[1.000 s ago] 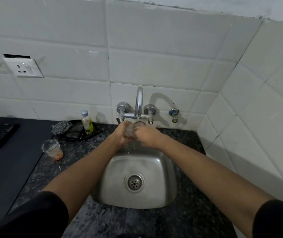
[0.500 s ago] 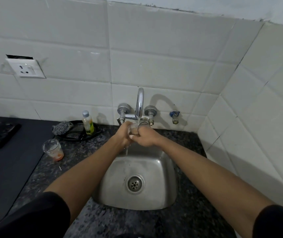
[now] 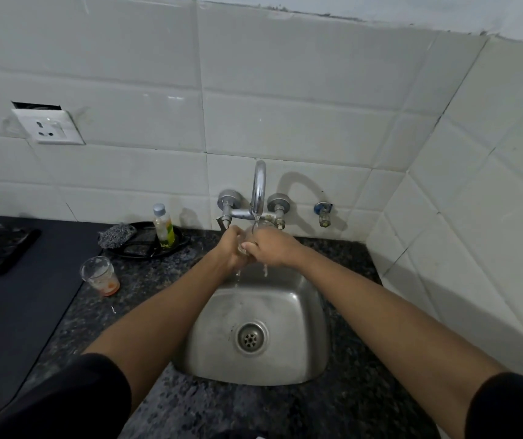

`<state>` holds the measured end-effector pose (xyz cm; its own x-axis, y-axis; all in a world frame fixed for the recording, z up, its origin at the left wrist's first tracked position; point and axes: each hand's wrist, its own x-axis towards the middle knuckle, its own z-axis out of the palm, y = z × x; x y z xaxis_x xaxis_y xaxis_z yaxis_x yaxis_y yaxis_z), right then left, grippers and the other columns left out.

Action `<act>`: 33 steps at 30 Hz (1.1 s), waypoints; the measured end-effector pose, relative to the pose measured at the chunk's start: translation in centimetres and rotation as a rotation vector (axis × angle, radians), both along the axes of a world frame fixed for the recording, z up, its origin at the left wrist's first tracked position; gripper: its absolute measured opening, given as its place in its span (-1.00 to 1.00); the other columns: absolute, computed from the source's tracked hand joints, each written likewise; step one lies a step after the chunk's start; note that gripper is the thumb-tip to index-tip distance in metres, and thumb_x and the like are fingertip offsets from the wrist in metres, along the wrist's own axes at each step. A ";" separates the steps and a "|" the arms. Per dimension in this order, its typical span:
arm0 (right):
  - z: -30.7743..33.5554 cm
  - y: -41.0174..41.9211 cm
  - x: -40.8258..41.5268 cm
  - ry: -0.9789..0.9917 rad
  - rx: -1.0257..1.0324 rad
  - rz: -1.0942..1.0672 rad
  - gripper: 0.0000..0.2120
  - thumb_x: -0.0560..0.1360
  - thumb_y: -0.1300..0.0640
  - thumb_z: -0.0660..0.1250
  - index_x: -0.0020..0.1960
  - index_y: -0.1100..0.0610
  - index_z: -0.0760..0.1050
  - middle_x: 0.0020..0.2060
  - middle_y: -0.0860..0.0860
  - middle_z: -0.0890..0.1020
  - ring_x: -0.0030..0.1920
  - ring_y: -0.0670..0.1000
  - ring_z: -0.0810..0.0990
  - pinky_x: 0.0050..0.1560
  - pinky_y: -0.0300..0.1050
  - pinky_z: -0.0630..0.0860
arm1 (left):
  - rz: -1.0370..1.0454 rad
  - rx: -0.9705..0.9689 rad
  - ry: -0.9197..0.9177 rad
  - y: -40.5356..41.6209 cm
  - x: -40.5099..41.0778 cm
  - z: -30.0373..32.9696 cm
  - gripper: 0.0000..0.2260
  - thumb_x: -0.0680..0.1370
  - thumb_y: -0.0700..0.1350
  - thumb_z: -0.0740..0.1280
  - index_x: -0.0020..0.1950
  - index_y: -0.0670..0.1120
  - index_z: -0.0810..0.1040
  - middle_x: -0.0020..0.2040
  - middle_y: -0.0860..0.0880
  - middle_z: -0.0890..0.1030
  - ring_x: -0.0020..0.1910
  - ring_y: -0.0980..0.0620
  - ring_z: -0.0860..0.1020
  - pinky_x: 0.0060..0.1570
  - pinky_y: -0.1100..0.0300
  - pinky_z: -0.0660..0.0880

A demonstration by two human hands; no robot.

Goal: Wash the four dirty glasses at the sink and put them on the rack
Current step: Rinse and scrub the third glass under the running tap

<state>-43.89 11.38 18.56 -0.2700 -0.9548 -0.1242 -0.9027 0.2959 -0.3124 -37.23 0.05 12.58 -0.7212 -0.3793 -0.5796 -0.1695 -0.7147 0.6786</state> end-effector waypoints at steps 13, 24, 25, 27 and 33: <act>-0.9 0.3 0.1 0.076 0.095 0.093 -0.88 0.66 0.05 0.26 0.09 0.06 0.54 0.02 0.06 0.55 0.06 0.13 0.60 0.09 0.05 0.53 | 0.053 -0.039 -0.006 -0.9 0.6 -0.4 -0.69 0.60 -0.05 0.12 -0.04 -0.21 0.59 -0.21 -0.15 0.62 -0.27 -0.08 0.59 -0.25 0.12 0.52; -1.9 -0.3 0.2 -0.076 0.045 0.006 -0.86 0.62 0.07 0.33 0.13 0.09 0.56 0.13 0.12 0.58 0.11 0.11 0.61 0.23 0.13 0.58 | 0.059 -0.022 0.070 -0.5 0.4 -1.2 -0.69 0.63 -0.18 0.07 -0.13 -0.24 0.55 -0.32 -0.12 0.62 -0.38 -0.03 0.62 -0.39 0.19 0.56; -1.9 -0.1 -0.1 -0.020 0.038 0.016 -0.87 0.62 0.09 0.29 0.13 0.08 0.55 0.13 0.09 0.58 0.09 0.10 0.61 0.21 0.15 0.59 | 0.052 -0.012 0.076 -0.6 0.6 -1.1 -0.71 0.63 -0.14 0.08 -0.05 -0.23 0.56 -0.26 -0.13 0.63 -0.32 -0.05 0.62 -0.35 0.15 0.55; -1.3 0.5 -0.5 0.202 0.022 0.131 -0.79 0.62 0.13 0.14 0.10 0.05 0.54 0.10 0.03 0.59 0.10 0.09 0.59 0.24 0.17 0.53 | 0.017 0.005 0.068 -0.7 0.7 -0.8 -0.65 0.66 -0.07 0.09 0.06 -0.22 0.61 -0.14 -0.17 0.66 -0.18 -0.09 0.62 -0.18 0.02 0.56; -2.2 0.9 0.1 0.027 -0.075 0.105 -0.94 0.51 0.14 0.44 -0.04 0.09 0.59 0.02 0.01 0.63 0.04 0.05 0.62 0.16 0.14 0.59 | 0.014 0.033 0.104 -0.5 0.7 -1.0 -0.56 0.66 -0.15 0.05 -0.17 -0.24 0.67 -0.31 -0.12 0.63 -0.35 -0.02 0.60 -0.29 0.13 0.56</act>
